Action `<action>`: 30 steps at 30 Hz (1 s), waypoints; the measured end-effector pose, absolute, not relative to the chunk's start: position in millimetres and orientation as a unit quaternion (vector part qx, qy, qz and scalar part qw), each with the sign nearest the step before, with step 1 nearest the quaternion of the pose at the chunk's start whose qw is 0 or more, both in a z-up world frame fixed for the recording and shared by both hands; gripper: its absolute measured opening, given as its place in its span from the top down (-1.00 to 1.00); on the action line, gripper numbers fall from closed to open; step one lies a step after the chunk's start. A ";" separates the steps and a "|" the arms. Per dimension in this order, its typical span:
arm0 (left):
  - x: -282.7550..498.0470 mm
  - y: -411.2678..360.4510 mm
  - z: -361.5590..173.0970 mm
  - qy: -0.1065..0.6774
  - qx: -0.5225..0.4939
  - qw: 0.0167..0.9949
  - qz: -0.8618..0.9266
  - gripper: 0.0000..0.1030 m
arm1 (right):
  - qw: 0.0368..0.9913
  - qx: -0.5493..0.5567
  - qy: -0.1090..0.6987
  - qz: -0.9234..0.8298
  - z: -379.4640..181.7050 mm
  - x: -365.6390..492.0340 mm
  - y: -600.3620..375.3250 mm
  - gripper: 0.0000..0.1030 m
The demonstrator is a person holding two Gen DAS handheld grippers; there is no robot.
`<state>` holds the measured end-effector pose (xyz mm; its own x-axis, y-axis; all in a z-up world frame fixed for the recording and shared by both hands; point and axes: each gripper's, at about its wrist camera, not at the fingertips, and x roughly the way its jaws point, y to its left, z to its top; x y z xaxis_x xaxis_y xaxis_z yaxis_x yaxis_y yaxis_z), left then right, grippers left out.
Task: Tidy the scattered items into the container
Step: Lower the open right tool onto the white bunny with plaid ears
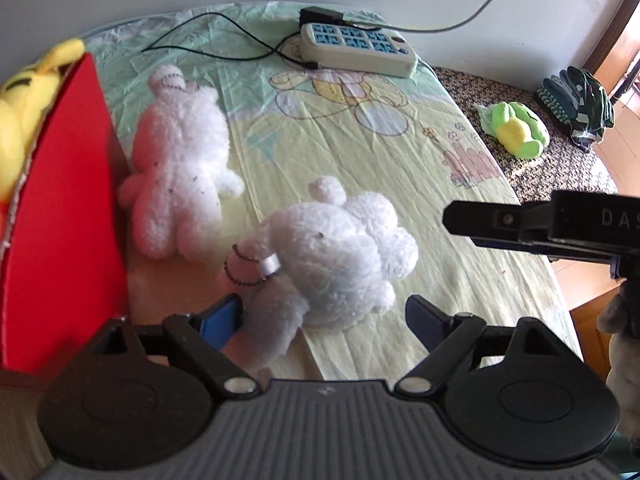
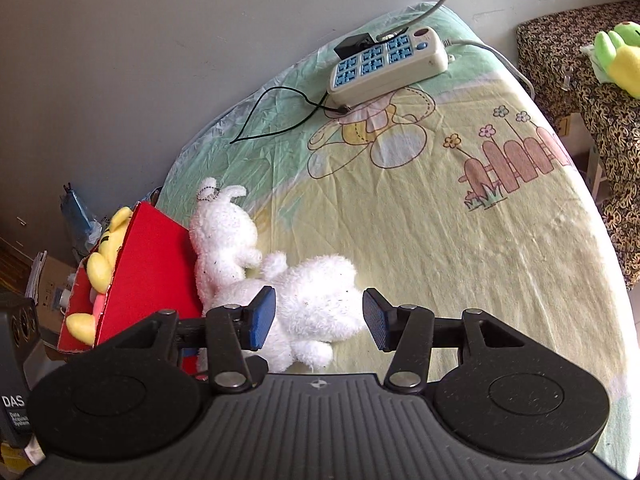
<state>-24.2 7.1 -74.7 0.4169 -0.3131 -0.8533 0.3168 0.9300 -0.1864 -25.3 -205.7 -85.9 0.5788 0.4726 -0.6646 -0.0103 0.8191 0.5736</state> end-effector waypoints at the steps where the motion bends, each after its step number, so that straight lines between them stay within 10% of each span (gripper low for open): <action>1: -26.3 2.7 -76.7 0.506 0.010 0.841 -0.193 -0.70 | 0.846 0.267 0.440 0.141 -87.9 -24.6 -205.5 -0.01; 15: -36.5 1.1 -29.2 0.411 0.031 0.872 -0.262 -0.70 | 0.845 0.275 0.441 0.126 -90.2 -17.6 -214.9 -0.01; 30: -21.0 -12.9 -66.1 0.479 -0.017 0.826 -0.297 -0.70 | 0.839 0.301 0.441 0.106 -96.6 -30.0 -230.0 0.00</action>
